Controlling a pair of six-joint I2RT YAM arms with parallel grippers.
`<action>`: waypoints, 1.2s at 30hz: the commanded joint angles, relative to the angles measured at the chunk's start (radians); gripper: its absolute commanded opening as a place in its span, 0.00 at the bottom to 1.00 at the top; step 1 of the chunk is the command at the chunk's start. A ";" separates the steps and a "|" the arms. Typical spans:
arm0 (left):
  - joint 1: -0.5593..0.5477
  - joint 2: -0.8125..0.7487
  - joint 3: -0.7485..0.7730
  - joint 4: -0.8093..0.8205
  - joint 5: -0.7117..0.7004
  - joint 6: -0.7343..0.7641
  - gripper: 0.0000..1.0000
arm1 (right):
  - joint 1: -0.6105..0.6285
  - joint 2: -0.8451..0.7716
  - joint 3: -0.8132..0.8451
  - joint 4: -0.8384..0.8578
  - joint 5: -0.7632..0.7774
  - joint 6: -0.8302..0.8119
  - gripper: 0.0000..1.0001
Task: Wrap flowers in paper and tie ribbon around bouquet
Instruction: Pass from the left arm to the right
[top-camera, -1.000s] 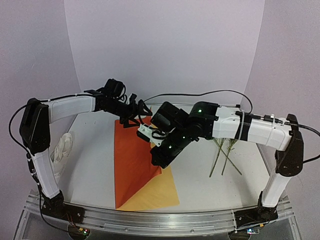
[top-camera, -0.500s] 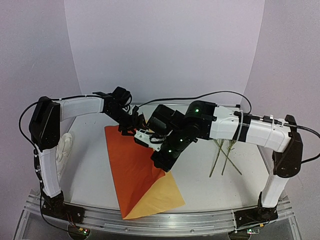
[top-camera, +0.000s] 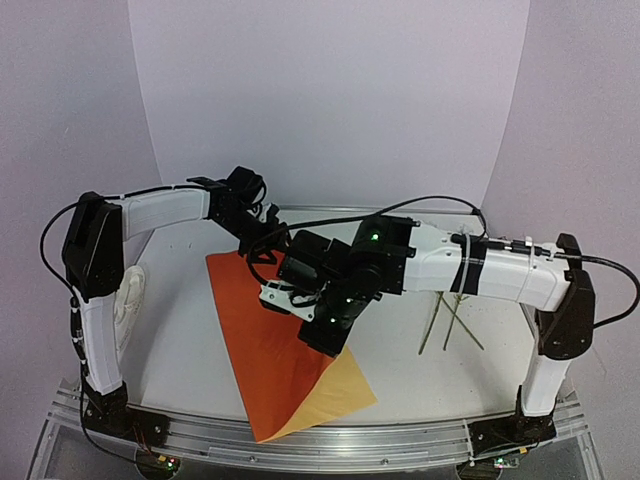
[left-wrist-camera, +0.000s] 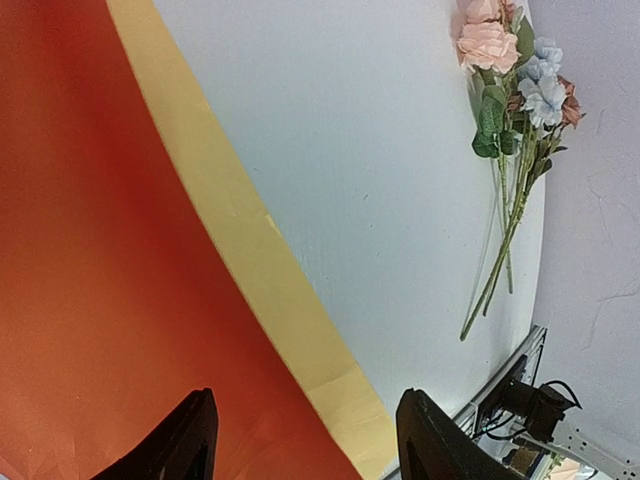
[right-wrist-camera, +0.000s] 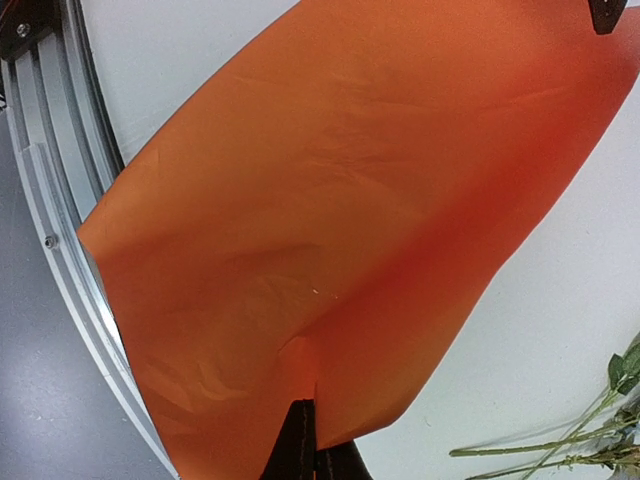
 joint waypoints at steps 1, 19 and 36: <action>-0.001 0.023 0.025 -0.019 -0.032 0.014 0.56 | 0.010 0.008 0.046 -0.021 0.056 -0.031 0.00; 0.000 -0.121 -0.138 0.142 -0.148 0.020 0.00 | -0.002 -0.036 0.009 -0.005 0.078 0.057 0.71; 0.001 -0.411 -0.432 0.399 -0.103 -0.018 0.00 | -0.290 -0.215 -0.217 0.101 -0.054 0.501 0.98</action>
